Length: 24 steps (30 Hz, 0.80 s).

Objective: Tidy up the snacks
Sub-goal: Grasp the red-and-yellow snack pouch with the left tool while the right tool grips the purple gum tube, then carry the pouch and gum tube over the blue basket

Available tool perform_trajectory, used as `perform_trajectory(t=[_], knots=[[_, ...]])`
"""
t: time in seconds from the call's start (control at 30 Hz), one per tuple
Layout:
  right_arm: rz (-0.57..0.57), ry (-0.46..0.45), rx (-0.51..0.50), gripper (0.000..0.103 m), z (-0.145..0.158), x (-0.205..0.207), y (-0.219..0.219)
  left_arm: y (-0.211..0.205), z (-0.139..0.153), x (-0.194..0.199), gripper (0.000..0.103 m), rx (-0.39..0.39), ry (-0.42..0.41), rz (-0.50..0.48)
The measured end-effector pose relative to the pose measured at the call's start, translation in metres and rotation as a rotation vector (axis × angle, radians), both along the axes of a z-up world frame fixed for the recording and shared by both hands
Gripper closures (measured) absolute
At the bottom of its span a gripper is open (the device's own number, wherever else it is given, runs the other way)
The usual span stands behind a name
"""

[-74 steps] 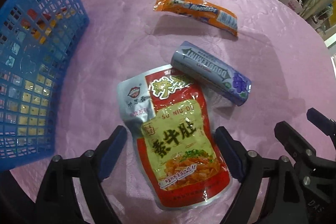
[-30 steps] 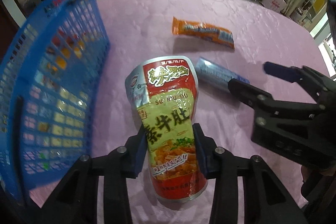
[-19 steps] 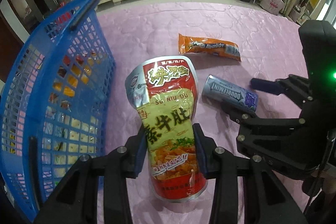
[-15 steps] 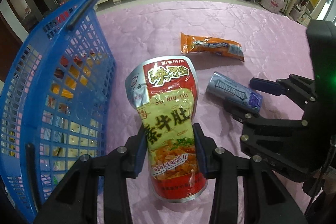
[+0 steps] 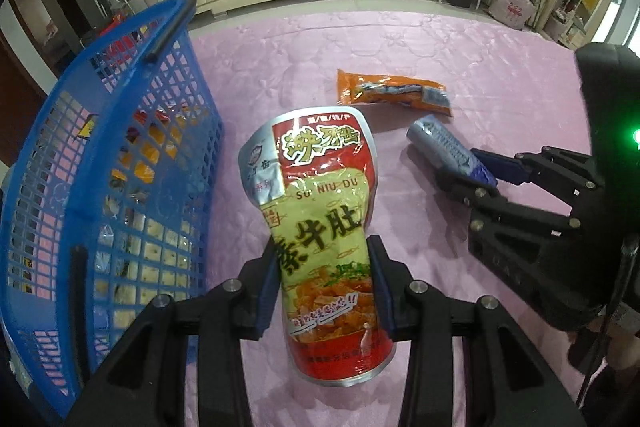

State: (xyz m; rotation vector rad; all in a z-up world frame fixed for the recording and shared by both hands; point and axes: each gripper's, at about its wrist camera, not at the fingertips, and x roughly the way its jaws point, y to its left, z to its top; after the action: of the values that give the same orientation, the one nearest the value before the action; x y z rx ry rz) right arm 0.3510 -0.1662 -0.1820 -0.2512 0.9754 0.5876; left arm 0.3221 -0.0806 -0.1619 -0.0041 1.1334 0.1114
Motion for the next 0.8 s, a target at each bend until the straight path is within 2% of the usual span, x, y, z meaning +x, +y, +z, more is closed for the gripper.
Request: perform_trajectory(t=[0.07, 0.17, 0.27, 0.53, 0.63, 0.7, 0.8], knots=[[-0.018, 0.006, 0.031, 0.069, 0.012, -0.009, -0.005, -0.003, 0.008, -0.008, 0.065, -0.011, -0.012, -0.013], [-0.022, -0.027, 0.025, 0.069, 0.031, -0.029, -0.009, -0.004, 0.024, -0.021, 0.065, -0.033, -0.036, -0.029], [-0.039, -0.034, 0.039, 0.068, 0.047, -0.049, -0.016, -0.008, 0.042, -0.038, 0.065, -0.020, -0.081, -0.051], [-0.059, -0.103, 0.049, 0.068, 0.101, -0.089, -0.018, 0.002, 0.092, -0.077, 0.065, -0.082, -0.165, -0.074], [-0.047, -0.142, 0.032, 0.068, 0.121, -0.102, -0.006, 0.010, 0.112, -0.091, 0.065, -0.090, -0.203, -0.078], [-0.039, -0.179, 0.014, 0.068, 0.135, -0.112, 0.002, 0.021, 0.125, -0.096, 0.065, -0.137, -0.230, -0.082], [-0.022, -0.210, 0.003, 0.068, 0.148, -0.120, 0.016, 0.035, 0.141, -0.105, 0.065, -0.136, -0.266, -0.075]])
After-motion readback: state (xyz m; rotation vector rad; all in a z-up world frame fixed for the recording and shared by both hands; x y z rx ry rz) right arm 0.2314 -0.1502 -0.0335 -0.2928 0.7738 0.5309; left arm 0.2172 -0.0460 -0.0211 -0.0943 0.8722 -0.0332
